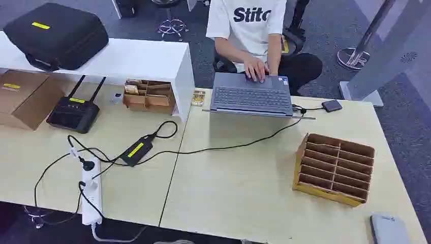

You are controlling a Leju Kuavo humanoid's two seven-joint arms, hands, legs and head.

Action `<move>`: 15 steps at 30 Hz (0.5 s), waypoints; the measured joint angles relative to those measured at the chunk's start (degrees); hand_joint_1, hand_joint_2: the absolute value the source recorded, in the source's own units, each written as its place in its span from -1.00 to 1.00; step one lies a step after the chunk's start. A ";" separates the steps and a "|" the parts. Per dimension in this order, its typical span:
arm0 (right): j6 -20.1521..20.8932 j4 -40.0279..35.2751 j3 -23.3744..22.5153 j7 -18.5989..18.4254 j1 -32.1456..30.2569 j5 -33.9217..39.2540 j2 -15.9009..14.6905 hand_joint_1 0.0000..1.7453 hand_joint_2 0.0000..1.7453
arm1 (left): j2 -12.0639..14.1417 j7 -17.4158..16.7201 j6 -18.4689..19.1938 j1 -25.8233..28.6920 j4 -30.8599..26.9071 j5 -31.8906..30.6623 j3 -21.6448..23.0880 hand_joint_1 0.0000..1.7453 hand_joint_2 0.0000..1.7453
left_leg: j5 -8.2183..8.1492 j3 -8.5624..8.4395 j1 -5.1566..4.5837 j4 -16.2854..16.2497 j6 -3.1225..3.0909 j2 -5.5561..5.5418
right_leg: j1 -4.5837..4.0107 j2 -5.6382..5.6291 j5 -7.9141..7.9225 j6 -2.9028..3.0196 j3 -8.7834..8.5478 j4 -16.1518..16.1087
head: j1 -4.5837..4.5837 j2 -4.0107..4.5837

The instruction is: Pass the card to the sensor for recognition and then transmit it.

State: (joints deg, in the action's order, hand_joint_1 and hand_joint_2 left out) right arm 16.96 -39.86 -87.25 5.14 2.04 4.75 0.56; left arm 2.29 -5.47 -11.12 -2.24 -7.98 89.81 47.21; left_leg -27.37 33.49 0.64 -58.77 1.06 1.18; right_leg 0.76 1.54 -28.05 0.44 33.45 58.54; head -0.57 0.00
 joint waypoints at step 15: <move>-1.96 -56.02 -1.77 1.70 -4.72 1.96 16.62 -1.00 -1.00 | -0.35 1.07 -0.94 0.01 0.26 0.13 0.83 -1.00 1.00 | -0.08 -0.08 -0.18 0.00 0.10 0.06 | 0.15 -0.09 -0.02 0.00 0.01 0.05 | -0.04 0.00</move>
State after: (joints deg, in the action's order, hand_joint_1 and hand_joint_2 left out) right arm 15.00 -95.88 -89.02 6.84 -2.68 6.71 17.18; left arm 1.95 -4.39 -12.06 -2.23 -7.72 89.94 48.04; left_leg -27.45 33.42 0.47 -58.77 1.16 1.23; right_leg 0.91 1.44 -28.07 0.44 33.46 58.60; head -0.61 0.00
